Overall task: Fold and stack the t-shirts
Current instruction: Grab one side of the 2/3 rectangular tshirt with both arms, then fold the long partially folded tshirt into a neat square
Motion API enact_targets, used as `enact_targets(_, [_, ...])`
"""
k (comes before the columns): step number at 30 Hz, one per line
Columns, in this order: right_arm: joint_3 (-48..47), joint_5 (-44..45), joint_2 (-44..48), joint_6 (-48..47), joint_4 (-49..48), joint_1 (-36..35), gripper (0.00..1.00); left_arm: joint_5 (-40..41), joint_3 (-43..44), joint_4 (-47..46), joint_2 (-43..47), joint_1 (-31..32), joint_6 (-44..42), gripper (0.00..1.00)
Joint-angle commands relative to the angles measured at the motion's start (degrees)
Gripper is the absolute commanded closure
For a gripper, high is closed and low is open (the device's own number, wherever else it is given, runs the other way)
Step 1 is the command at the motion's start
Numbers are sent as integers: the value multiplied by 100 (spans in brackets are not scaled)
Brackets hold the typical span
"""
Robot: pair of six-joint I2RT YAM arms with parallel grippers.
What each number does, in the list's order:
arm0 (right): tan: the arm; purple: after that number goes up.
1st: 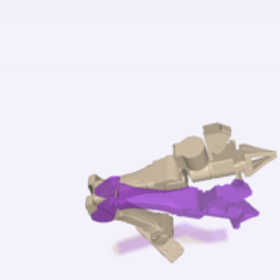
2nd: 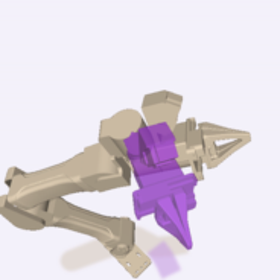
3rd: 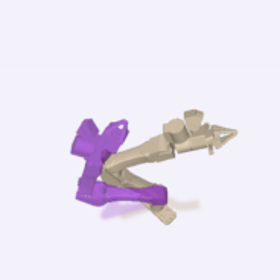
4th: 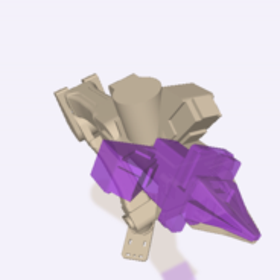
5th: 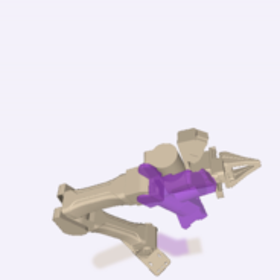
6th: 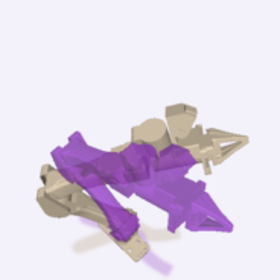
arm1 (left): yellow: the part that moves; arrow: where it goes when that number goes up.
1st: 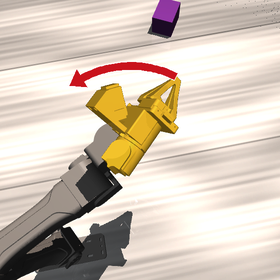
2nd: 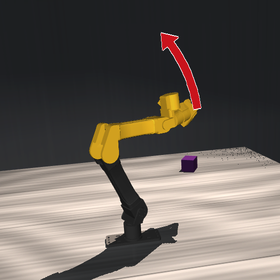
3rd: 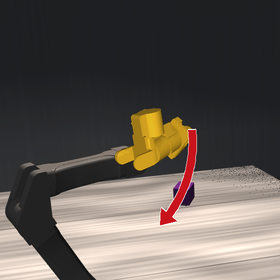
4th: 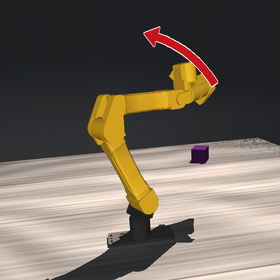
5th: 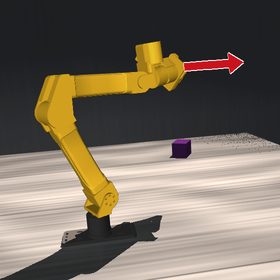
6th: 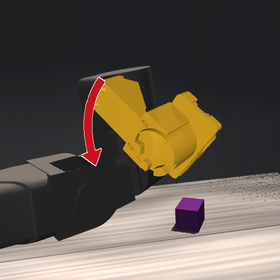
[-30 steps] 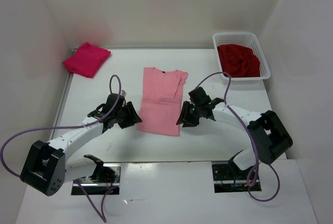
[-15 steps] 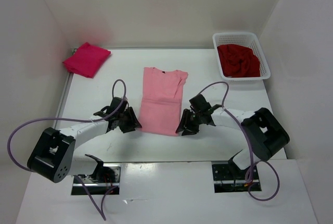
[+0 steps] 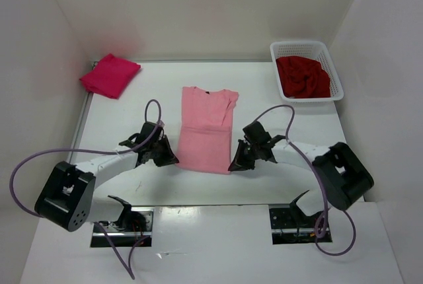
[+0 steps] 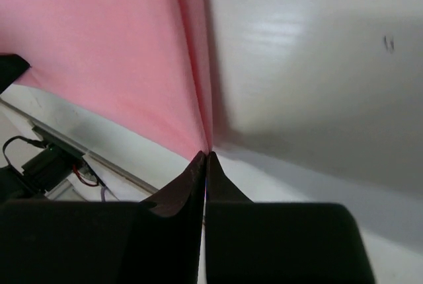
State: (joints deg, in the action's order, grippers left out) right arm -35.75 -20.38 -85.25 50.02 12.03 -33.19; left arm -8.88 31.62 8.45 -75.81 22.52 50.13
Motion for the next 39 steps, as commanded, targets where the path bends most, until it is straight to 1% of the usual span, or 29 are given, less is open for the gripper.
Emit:
enact_targets(1, [208,158,842,-106,545,-38,100,-306,38,576,514,-11,-293,100])
enact_targets(2, [304,105,1000,-106,729,-38,100,-368,38,701,654,-11,-293,100])
enact_targets(3, [375,0,1176,24,783,-91,100,-551,38,824,960,-11,-293,100])
enact_targets(5, [620,-141,1660,191,861,-91,100,-850,38,1071,1260,-11,-189,100])
enact_targets(6, [674,-229,1792,340,914,-91,100,-1156,38,1176,1479,-11,-127,100])
enact_targets(7, [674,-290,1932,394,993,-91,100,-1255,38,1446,1577,-11,-74,100])
enact_targets(9, [727,-352,2336,482,1204,-91,100,-1256,248,1860,1858,-11,-73,100])
enact_targets(10, [623,-292,2529,482,1266,-91,100,-1256,327,1975,1859,-11,-73,100])
enact_targets(12, [421,-291,2531,387,1441,5,100,-1204,660,2029,1860,-11,-73,100])
enact_targets(13, [150,-291,2462,273,1494,101,100,-1064,827,2029,1781,-11,-143,100])
enact_targets(15, [-185,-291,2128,18,1495,487,100,-888,1335,1899,1421,-11,-293,100])
enact_targets(16, [-579,-239,1988,-253,1495,637,100,-835,1504,1819,1255,-11,-380,100])
enact_targets(17, [-783,-238,1682,-378,1495,943,100,-834,1671,1609,888,-81,-381,100])
enact_targets(19, [-1302,-238,1390,-598,1346,1191,100,-615,2023,1328,543,-134,-381,100])
enact_targets(20, [-1477,-238,988,-694,1276,1296,100,-614,2128,1065,132,-247,-381,100])
enact_targets(21, [-1679,-238,741,-800,1275,1445,100,-614,2251,967,-90,-301,-381,100])
enact_targets(22, [-2116,-238,477,-1027,1275,1517,100,-527,2400,896,-527,-301,-442,100])
enact_targets(23, [-2338,-177,-30,-1134,1275,1578,100,-405,2724,782,-740,-388,-521,100])
enact_targets(24, [-2741,-116,-270,-1204,1223,1692,100,-325,2918,781,-942,-467,-574,100])
enact_targets(25, [-2927,33,-490,-1257,1223,1754,100,-255,3112,781,-1327,-468,-627,100])
enact_targets(26, [-3103,86,-901,-1258,1153,1815,100,-254,3505,781,-1496,-573,-688,100])
enact_targets(28, [-3683,174,-1308,-1311,1100,1904,100,-184,3824,632,-1901,-740,-689,99])
enact_targets(29, [-4120,175,-1710,-1363,1100,1956,100,-184,4095,632,-2033,-880,-689,99])
enact_targets(30, [-4333,175,-1905,-1363,1160,1957,100,-123,4220,632,-2313,-960,-689,99])
enact_targets(33, [-5046,245,-2591,-1416,1292,1957,100,-122,4501,509,-2788,-1232,-689,99])
enact_targets(35, [-5510,297,-3082,-1416,1293,1957,100,-122,4607,430,-3104,-1311,-689,97])
enact_targets(37, [-5915,350,-3374,-1416,1363,2009,100,-70,4835,307,-3316,-1365,-689,96])
enact_targets(38, [-6013,420,-3601,-1416,1363,2009,100,-70,4915,193,-3509,-1365,-689,96])
enact_targets(39, [-6110,421,-3717,-1416,1363,2009,100,-70,4994,114,-3598,-1365,-689,94])
